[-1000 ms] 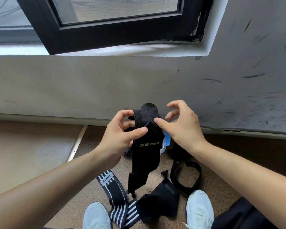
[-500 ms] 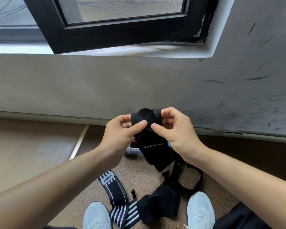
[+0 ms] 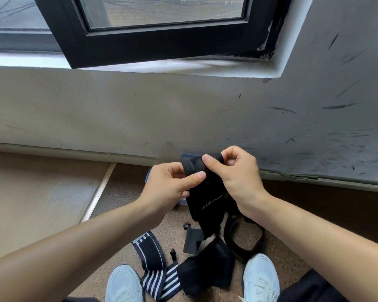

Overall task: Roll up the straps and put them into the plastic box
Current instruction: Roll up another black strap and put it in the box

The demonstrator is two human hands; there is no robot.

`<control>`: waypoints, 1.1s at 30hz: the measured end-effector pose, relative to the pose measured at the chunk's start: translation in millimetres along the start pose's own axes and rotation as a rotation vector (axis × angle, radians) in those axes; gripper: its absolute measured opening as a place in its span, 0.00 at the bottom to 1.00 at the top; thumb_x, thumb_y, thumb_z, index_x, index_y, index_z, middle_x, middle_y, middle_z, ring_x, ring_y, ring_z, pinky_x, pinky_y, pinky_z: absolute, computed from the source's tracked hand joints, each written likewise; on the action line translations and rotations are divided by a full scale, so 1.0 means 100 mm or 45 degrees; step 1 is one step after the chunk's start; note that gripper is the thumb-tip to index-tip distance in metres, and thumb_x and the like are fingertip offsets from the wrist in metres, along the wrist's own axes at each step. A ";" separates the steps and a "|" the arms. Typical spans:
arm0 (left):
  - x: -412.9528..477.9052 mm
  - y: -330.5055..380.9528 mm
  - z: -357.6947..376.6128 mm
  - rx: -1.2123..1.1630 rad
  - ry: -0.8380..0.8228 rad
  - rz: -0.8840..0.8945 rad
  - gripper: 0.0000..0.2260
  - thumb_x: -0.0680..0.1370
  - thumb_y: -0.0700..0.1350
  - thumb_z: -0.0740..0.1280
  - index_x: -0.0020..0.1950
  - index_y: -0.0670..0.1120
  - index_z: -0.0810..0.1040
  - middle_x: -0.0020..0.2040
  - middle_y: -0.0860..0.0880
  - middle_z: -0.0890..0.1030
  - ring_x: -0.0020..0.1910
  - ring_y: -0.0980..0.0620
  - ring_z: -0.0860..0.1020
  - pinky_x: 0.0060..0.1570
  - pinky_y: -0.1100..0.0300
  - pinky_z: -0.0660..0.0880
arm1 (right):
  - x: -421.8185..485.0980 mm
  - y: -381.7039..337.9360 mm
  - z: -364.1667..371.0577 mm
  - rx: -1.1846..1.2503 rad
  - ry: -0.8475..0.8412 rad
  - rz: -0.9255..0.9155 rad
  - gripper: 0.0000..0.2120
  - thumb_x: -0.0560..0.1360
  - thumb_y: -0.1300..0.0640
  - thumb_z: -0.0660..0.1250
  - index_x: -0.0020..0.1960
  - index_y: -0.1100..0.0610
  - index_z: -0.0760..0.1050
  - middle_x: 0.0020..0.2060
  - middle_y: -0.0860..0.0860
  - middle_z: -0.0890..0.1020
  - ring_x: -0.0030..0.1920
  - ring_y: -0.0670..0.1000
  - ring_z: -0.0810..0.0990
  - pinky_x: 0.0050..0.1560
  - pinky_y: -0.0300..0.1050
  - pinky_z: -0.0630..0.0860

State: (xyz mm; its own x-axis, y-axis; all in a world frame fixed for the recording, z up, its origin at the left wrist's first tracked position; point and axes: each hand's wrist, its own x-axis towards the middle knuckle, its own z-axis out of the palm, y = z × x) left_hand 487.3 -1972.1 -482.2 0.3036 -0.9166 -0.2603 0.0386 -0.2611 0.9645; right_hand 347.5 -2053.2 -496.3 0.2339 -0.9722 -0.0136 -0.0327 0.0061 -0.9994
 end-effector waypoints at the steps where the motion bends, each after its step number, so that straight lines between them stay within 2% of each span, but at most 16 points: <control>1: 0.01 -0.01 0.00 -0.001 0.021 -0.025 0.08 0.77 0.45 0.75 0.44 0.41 0.82 0.39 0.49 0.86 0.38 0.59 0.83 0.36 0.68 0.77 | 0.00 0.01 -0.01 -0.005 -0.038 -0.007 0.21 0.68 0.51 0.80 0.41 0.63 0.71 0.36 0.65 0.79 0.38 0.54 0.78 0.46 0.64 0.79; 4: 0.03 0.00 -0.04 -0.009 0.102 -0.091 0.14 0.77 0.51 0.75 0.44 0.42 0.78 0.38 0.47 0.83 0.35 0.59 0.82 0.33 0.68 0.76 | -0.02 0.03 -0.03 -0.066 -0.166 -0.085 0.14 0.74 0.59 0.77 0.43 0.61 0.71 0.35 0.54 0.78 0.38 0.51 0.77 0.46 0.60 0.79; 6: 0.03 0.00 -0.05 0.006 0.112 -0.128 0.14 0.77 0.54 0.74 0.46 0.43 0.79 0.38 0.48 0.84 0.36 0.58 0.83 0.36 0.65 0.77 | -0.03 0.03 -0.02 -0.126 -0.214 -0.151 0.14 0.74 0.59 0.76 0.44 0.58 0.71 0.35 0.51 0.77 0.38 0.48 0.75 0.45 0.54 0.77; 8: 0.03 0.01 -0.06 0.013 0.122 -0.164 0.15 0.77 0.55 0.73 0.48 0.44 0.79 0.39 0.48 0.85 0.38 0.56 0.84 0.40 0.62 0.76 | -0.03 0.04 -0.02 -0.193 -0.256 -0.195 0.13 0.72 0.57 0.75 0.46 0.57 0.70 0.36 0.53 0.78 0.38 0.48 0.76 0.46 0.54 0.77; 10: 0.05 0.01 -0.08 0.009 0.142 -0.167 0.14 0.78 0.55 0.73 0.47 0.44 0.78 0.39 0.48 0.85 0.38 0.56 0.85 0.41 0.60 0.75 | -0.03 0.05 -0.01 -0.251 -0.304 -0.217 0.14 0.71 0.56 0.75 0.48 0.55 0.70 0.41 0.58 0.81 0.42 0.54 0.79 0.51 0.58 0.78; 12: 0.06 0.02 -0.10 0.000 0.161 -0.165 0.14 0.78 0.54 0.73 0.48 0.44 0.78 0.39 0.47 0.85 0.38 0.55 0.84 0.40 0.61 0.75 | -0.03 0.06 -0.01 -0.303 -0.329 -0.224 0.16 0.69 0.54 0.75 0.49 0.52 0.69 0.45 0.60 0.81 0.47 0.60 0.81 0.55 0.62 0.79; 16: 0.10 0.03 -0.08 -0.022 0.181 -0.155 0.15 0.76 0.54 0.75 0.46 0.44 0.75 0.34 0.49 0.81 0.32 0.56 0.82 0.31 0.67 0.75 | -0.02 0.04 0.02 -0.314 -0.271 -0.219 0.19 0.67 0.51 0.77 0.48 0.53 0.69 0.44 0.61 0.82 0.47 0.62 0.80 0.52 0.62 0.78; 18: 0.12 0.04 -0.06 -0.048 0.205 -0.143 0.18 0.73 0.54 0.78 0.45 0.44 0.74 0.34 0.47 0.76 0.30 0.56 0.80 0.31 0.66 0.77 | -0.02 0.02 0.03 -0.287 -0.265 -0.216 0.19 0.68 0.52 0.77 0.49 0.54 0.68 0.44 0.62 0.81 0.46 0.62 0.81 0.51 0.62 0.79; 21: 0.17 0.06 -0.06 -0.051 0.257 -0.116 0.19 0.71 0.53 0.80 0.45 0.43 0.73 0.38 0.43 0.73 0.35 0.50 0.80 0.38 0.59 0.84 | 0.00 0.02 0.03 -0.248 -0.315 -0.219 0.17 0.73 0.56 0.76 0.50 0.54 0.69 0.45 0.61 0.82 0.46 0.59 0.81 0.52 0.61 0.79; 23: 0.20 0.08 -0.07 -0.062 0.291 -0.111 0.18 0.72 0.51 0.80 0.42 0.42 0.74 0.38 0.43 0.75 0.37 0.48 0.81 0.43 0.53 0.85 | 0.02 0.03 0.01 -0.237 -0.369 -0.211 0.17 0.73 0.57 0.76 0.54 0.55 0.69 0.47 0.59 0.83 0.48 0.56 0.83 0.55 0.61 0.79; 24: 0.22 0.09 -0.08 -0.063 0.308 -0.116 0.17 0.72 0.51 0.79 0.42 0.41 0.75 0.38 0.42 0.76 0.37 0.48 0.81 0.43 0.53 0.84 | 0.02 0.03 0.00 -0.229 -0.398 -0.202 0.18 0.72 0.57 0.76 0.56 0.54 0.69 0.49 0.58 0.83 0.50 0.54 0.84 0.56 0.61 0.80; 26: 0.25 0.11 -0.08 -0.080 0.302 -0.141 0.17 0.74 0.52 0.78 0.47 0.38 0.80 0.41 0.40 0.81 0.37 0.48 0.83 0.40 0.56 0.84 | 0.04 0.04 -0.01 -0.216 -0.431 -0.191 0.21 0.70 0.55 0.76 0.58 0.51 0.69 0.51 0.55 0.85 0.52 0.54 0.85 0.58 0.61 0.80; 29: 0.25 0.17 -0.07 -0.130 0.206 -0.223 0.24 0.79 0.51 0.73 0.57 0.29 0.80 0.47 0.37 0.87 0.37 0.49 0.86 0.33 0.62 0.81 | 0.10 0.03 -0.04 -0.223 -0.403 -0.206 0.20 0.69 0.54 0.75 0.57 0.50 0.70 0.49 0.57 0.86 0.50 0.57 0.86 0.56 0.62 0.81; 31: 0.24 0.25 -0.09 -0.060 0.117 -0.256 0.23 0.79 0.52 0.71 0.57 0.31 0.82 0.46 0.37 0.87 0.39 0.47 0.87 0.32 0.63 0.80 | 0.15 -0.02 -0.09 -0.206 -0.390 -0.202 0.18 0.72 0.58 0.75 0.57 0.52 0.71 0.45 0.60 0.86 0.45 0.60 0.85 0.53 0.59 0.82; 33: 0.24 0.32 -0.12 0.088 0.060 -0.256 0.21 0.79 0.55 0.71 0.51 0.36 0.85 0.42 0.39 0.88 0.40 0.47 0.87 0.34 0.62 0.80 | 0.22 -0.08 -0.15 -0.157 -0.425 -0.174 0.16 0.75 0.64 0.74 0.59 0.55 0.73 0.42 0.58 0.85 0.39 0.56 0.82 0.49 0.51 0.80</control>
State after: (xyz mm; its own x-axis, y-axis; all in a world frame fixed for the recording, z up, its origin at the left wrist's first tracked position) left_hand 507.4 -1998.4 -456.6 0.3409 -0.8292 -0.4429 0.0377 -0.4587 0.8878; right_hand 338.0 -2078.4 -487.8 0.5471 -0.8322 0.0897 -0.0917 -0.1661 -0.9818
